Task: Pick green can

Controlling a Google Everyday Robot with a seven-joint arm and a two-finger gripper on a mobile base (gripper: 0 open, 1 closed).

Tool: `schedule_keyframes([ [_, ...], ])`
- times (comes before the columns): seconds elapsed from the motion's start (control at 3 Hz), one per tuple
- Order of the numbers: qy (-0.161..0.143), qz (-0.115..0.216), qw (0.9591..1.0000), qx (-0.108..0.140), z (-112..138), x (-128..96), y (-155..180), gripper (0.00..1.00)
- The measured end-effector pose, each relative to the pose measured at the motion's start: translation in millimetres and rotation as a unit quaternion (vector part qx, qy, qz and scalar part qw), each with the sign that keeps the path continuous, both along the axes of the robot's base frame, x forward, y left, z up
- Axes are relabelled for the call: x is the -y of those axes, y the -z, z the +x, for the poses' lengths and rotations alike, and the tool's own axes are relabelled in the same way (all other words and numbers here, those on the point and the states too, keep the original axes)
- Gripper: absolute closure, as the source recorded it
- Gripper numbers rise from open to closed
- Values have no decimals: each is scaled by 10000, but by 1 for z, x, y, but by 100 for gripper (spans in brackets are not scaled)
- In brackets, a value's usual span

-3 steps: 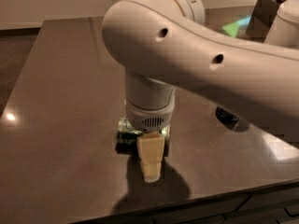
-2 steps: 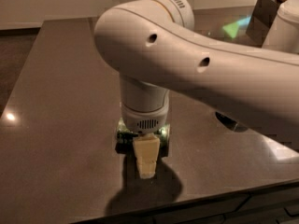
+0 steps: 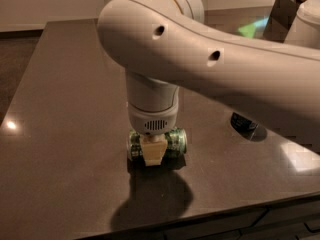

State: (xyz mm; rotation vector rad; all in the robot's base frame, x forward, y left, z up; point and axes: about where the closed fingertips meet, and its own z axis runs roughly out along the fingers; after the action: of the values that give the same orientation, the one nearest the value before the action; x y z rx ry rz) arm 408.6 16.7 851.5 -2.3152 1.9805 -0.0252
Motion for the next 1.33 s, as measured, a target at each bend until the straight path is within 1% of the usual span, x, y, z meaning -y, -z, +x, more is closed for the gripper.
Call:
schedule_keyframes([
  [0.33, -76, 94, 9999, 116, 9, -3, -24, 93],
  [0.67, -199, 205, 9994, 208, 15, -8, -49, 100],
  [1.0, -397, 300, 9984, 253, 21, -13, -75, 100],
  [1.33, -748, 427, 9957, 341, 24, -20, -113, 100],
])
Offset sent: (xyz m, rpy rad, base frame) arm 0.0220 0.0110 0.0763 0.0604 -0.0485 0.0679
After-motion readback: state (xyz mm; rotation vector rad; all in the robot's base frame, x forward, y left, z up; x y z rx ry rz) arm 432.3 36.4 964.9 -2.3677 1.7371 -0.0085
